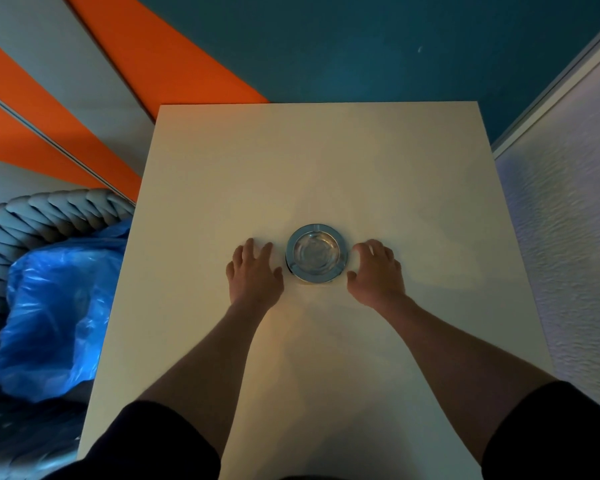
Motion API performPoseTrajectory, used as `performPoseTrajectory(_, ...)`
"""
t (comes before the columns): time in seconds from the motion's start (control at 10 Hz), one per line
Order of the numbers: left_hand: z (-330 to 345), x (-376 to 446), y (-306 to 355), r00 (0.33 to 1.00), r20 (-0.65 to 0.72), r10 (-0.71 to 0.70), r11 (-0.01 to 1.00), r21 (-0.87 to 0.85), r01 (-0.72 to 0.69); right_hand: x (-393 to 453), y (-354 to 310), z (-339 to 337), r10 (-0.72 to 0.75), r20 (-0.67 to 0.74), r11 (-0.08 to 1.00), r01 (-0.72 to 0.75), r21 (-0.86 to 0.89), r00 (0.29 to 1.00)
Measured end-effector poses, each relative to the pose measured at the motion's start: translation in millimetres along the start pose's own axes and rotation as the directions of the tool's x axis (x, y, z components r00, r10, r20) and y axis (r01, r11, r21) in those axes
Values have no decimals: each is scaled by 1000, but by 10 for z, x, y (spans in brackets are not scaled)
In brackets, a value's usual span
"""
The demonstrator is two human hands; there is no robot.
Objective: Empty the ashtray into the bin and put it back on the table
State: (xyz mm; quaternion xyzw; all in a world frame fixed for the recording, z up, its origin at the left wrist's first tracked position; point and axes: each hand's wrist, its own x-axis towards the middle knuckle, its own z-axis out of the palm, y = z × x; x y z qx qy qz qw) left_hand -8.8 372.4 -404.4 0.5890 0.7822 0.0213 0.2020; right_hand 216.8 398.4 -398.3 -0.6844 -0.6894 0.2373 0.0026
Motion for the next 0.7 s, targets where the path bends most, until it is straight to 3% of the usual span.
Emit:
performPoseTrajectory(0.1,28,-18,-39,999,32,3,999,32,-4,-51,52,28,2,72,994,6,-113,997)
performPoseTrajectory(0.3,18,-25,-40,996,93,12,998,55,-17,-74,66,36,-2,149,984,28,-176,989)
performPoseTrajectory(0.5,-168,57,3,988,152,8,999,42,-14,-45,10,-81,53,209,993,-29,-113,977)
performPoseTrajectory(0.7,-500,173,110,995,78,57,996,59,-62,-26,-94,-390,37,142,995,-24,-95,989)
